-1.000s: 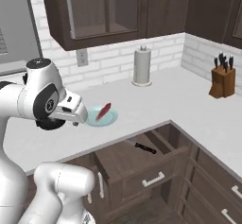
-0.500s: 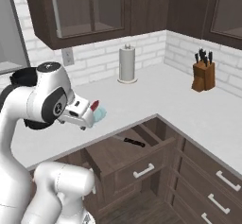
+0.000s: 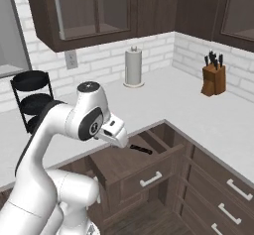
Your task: Pick up the knife from the drawer and place it on the cutting board. Then place the meat from the plate to the cutting board.
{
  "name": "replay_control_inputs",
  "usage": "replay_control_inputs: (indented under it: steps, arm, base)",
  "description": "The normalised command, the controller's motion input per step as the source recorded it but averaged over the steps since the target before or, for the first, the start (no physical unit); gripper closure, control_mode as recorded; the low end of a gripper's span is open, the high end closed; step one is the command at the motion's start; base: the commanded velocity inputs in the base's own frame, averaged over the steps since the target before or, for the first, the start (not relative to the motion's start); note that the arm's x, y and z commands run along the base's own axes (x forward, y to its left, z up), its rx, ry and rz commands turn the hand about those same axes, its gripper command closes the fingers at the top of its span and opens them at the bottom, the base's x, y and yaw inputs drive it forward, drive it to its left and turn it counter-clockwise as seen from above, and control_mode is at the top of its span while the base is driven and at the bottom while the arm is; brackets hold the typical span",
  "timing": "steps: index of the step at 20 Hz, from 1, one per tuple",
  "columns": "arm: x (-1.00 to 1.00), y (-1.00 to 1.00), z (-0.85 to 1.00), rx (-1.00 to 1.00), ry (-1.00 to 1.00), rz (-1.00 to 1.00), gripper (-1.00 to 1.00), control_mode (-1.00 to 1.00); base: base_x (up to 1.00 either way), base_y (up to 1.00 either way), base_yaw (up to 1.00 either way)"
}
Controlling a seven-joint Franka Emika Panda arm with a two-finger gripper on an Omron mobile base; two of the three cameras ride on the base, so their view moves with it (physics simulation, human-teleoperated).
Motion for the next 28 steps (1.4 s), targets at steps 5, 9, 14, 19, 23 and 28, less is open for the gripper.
replay_control_inputs:
  steps: [5,9,14,19,23,28]
  arm:
    - [0.35,-0.58,-0.42,0.02,0.03,-0.09,-1.00,-1.00]
    - [0.25,-0.45,-0.33,0.07,0.06,-0.06,-1.00,-1.00]
    - [0.43,-0.23,-0.27,0.02,0.08,-0.05,-1.00,-1.00]
    - [0.44,-0.11,-0.26,0.00,0.07,-0.01,-1.00,-1.00]
    - [0.34,-0.19,-0.46,0.03,0.05,0.00,-1.00,-1.00]
    - [0.25,-0.17,-0.59,0.04,0.01,0.00,-1.00,-1.00]
  base:
    - [0.00,0.00,0.00]
    - [0.00,0.00,0.00]
    - [0.00,0.00,0.00]
    - [0.00,0.00,0.00]
    - [0.00,0.00,0.00]
    - [0.00,0.00,0.00]
